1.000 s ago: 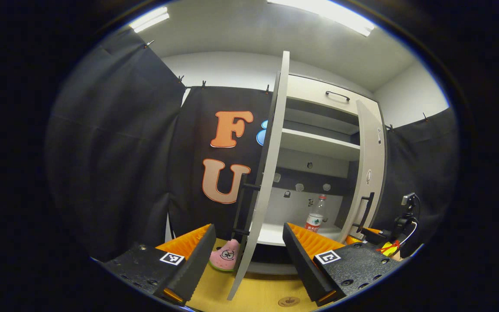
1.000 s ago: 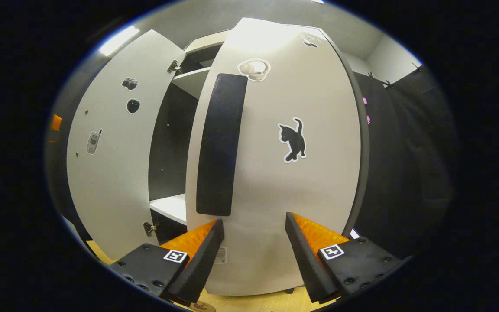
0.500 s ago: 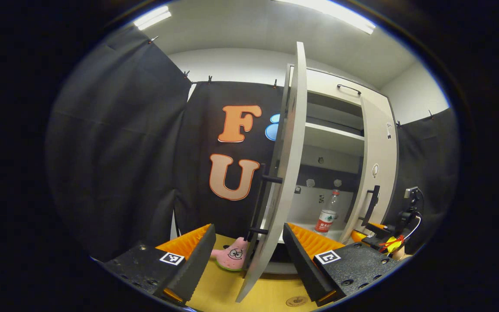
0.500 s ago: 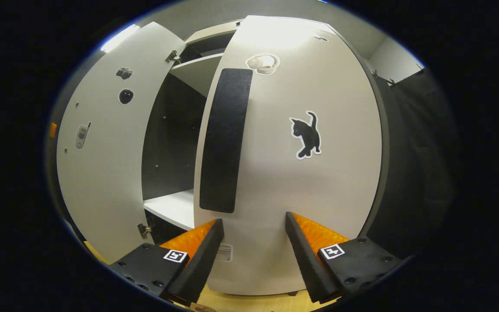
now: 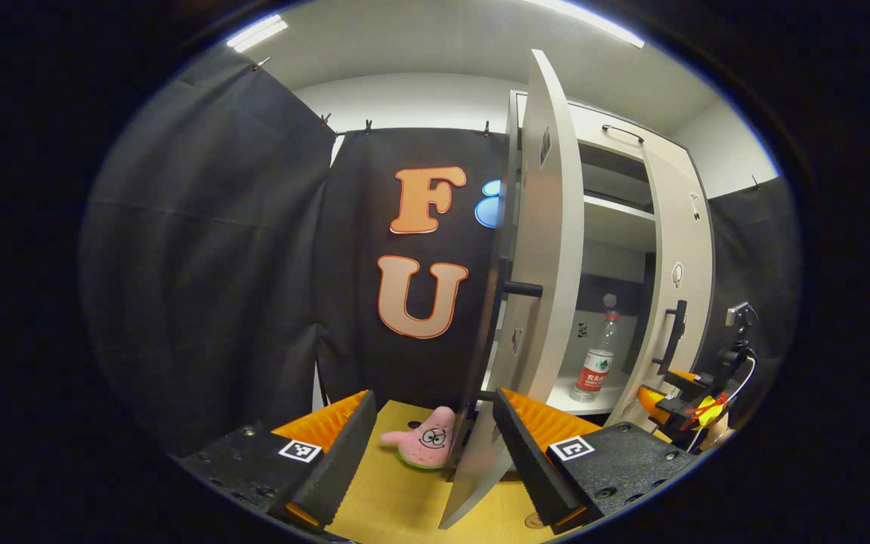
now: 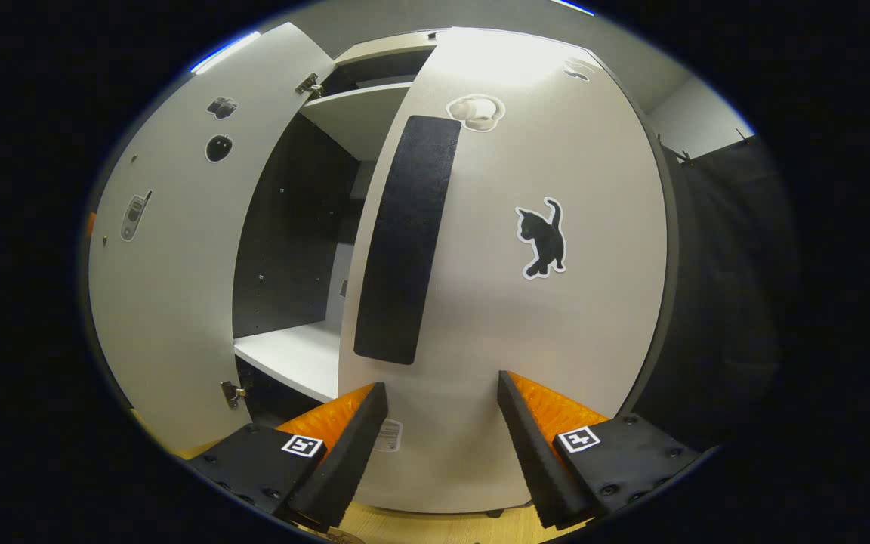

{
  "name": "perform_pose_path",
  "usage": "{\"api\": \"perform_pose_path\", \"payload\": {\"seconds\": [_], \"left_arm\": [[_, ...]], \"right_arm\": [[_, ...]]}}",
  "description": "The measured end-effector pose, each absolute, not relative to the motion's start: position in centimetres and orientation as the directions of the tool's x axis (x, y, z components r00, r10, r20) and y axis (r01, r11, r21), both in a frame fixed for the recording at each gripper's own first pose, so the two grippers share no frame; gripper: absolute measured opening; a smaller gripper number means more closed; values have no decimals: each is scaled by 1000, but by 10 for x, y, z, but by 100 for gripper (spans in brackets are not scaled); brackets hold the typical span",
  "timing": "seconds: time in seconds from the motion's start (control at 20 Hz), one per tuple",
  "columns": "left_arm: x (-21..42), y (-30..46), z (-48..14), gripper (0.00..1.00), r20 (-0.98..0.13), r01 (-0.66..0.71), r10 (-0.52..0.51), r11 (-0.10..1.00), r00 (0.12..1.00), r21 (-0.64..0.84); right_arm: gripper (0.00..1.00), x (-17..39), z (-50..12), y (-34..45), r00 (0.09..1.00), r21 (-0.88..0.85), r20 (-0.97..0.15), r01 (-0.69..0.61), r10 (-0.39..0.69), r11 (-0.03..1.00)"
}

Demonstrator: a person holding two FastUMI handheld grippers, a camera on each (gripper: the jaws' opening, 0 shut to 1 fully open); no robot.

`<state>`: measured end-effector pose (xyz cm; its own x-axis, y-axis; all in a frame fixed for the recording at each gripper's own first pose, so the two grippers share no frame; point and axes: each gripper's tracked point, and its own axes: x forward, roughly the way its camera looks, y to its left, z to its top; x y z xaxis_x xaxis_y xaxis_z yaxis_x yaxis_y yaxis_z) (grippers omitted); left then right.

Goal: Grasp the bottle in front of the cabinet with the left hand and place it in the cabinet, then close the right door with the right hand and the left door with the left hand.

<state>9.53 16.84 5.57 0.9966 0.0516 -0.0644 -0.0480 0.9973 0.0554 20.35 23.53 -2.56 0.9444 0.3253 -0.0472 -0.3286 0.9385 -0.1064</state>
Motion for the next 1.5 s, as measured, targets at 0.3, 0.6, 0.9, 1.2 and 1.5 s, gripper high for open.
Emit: {"api": "perform_pose_path", "payload": {"seconds": [0.3,0.6,0.9,1.2,1.5], "left_arm": [[100,165,52,94,-80,1,3,999,997,54],[102,133,42,93,-100,76,-76,997,992,3],[111,90,34,93,-117,158,-159,987,980,-19],[123,42,23,92,-130,219,-221,975,967,-28],[146,-25,12,94,-124,351,-366,928,922,-124]], "right_arm": [[96,173,-11,195,955,-69,-42,-295,293,953],[96,150,19,144,965,58,-33,-258,260,964],[97,125,31,104,977,46,-10,-213,214,976],[97,94,38,58,987,40,6,-159,159,987],[97,68,42,5,997,47,17,-72,71,996]]}}
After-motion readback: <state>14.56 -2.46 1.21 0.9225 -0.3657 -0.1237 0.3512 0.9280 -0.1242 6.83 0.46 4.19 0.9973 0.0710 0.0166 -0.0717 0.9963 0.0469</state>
